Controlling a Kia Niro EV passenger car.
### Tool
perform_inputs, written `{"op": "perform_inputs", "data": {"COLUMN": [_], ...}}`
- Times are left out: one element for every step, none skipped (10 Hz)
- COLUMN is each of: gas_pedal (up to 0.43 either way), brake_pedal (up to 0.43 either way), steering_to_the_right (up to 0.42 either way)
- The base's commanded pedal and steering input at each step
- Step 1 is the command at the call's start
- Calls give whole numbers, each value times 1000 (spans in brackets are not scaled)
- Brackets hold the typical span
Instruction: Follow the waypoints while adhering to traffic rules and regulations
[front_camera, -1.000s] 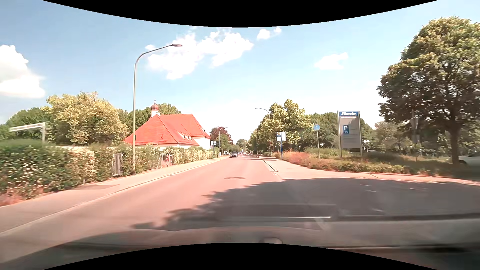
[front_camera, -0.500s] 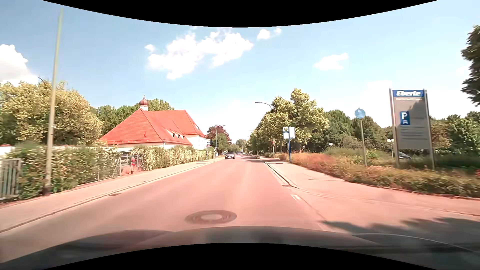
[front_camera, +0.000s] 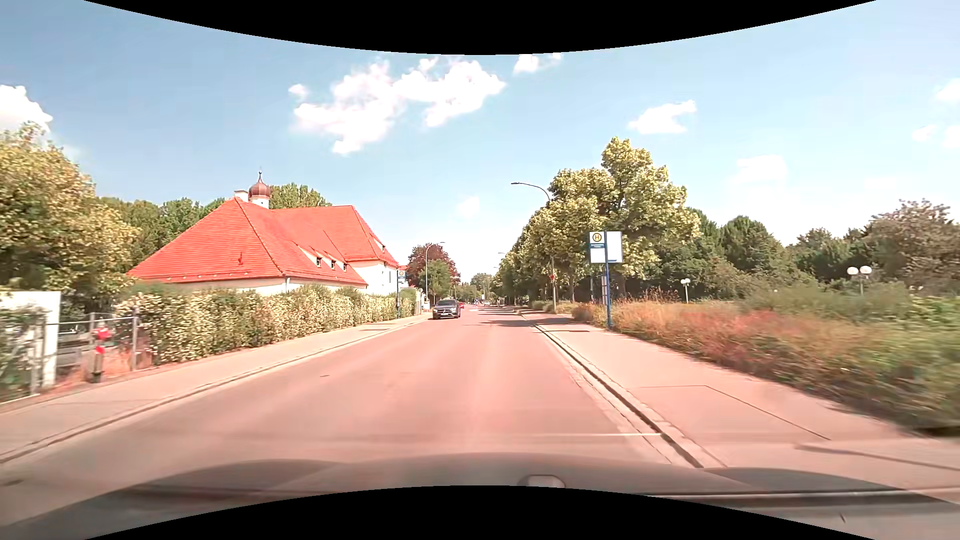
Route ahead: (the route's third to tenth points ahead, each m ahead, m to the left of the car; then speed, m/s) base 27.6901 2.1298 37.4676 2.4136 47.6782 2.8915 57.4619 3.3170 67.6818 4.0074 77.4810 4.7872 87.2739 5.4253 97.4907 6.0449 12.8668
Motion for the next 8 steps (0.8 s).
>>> {"op": "perform_inputs", "data": {"gas_pedal": [150,150,150,150,150,150,150,150], "brake_pedal": [0,0,0,0,0,0,0,0], "steering_to_the_right": [-3,-3,-3,-3,-3,-4,-4,-5]}}
